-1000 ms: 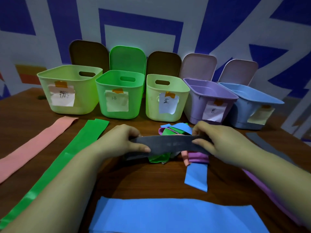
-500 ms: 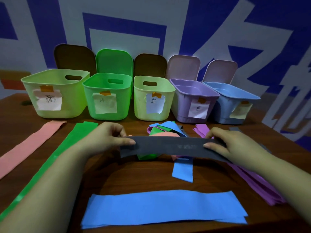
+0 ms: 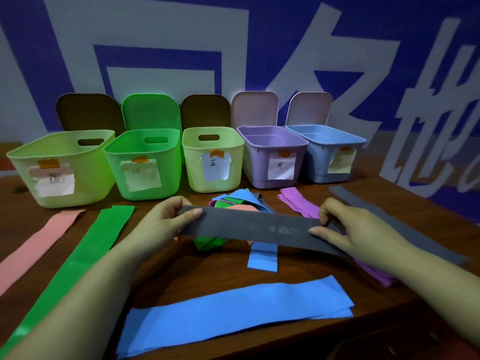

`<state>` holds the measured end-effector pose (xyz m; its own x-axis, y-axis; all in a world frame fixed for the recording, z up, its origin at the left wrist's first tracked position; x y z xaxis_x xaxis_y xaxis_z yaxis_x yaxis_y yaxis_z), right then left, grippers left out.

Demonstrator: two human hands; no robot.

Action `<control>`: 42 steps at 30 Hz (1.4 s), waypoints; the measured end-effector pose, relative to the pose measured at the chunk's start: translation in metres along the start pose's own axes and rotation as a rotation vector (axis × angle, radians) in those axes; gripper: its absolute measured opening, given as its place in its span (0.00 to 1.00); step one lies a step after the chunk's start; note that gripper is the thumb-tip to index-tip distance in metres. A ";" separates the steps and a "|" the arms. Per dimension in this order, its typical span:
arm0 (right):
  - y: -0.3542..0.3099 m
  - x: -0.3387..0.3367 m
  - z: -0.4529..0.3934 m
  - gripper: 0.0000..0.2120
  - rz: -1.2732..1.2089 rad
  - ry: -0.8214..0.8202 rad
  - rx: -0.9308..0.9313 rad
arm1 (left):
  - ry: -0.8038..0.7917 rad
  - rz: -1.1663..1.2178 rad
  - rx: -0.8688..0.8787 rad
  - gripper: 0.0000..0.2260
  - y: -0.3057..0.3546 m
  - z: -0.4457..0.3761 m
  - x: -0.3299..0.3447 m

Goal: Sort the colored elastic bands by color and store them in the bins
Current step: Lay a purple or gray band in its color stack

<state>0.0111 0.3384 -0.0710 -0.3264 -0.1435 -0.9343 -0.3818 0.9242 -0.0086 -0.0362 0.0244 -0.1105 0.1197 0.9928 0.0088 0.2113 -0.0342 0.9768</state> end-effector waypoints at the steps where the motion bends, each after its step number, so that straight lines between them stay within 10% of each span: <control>1: 0.003 0.002 0.004 0.13 -0.002 0.006 0.003 | -0.013 -0.021 0.001 0.09 0.003 0.000 0.006; 16: 0.062 0.002 0.042 0.10 -0.166 -0.061 0.212 | -0.257 0.190 -0.482 0.08 0.033 -0.041 0.070; 42: 0.182 -0.009 0.071 0.09 -0.187 0.223 0.654 | -0.188 -0.290 -0.031 0.11 -0.010 -0.201 0.264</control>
<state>0.0062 0.5333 -0.0894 -0.5019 -0.3242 -0.8019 0.1256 0.8899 -0.4385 -0.2021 0.3096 -0.0744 0.2367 0.9220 -0.3065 0.2333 0.2523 0.9391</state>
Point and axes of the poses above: each hand's wrist, its own z-axis away from the middle knuckle, its own x-axis out of the palm, y = z × x, the point moved 5 cm from there along -z, towards the middle knuckle, and after that the axes turned 13 degrees about z, right-handed, at the moved point
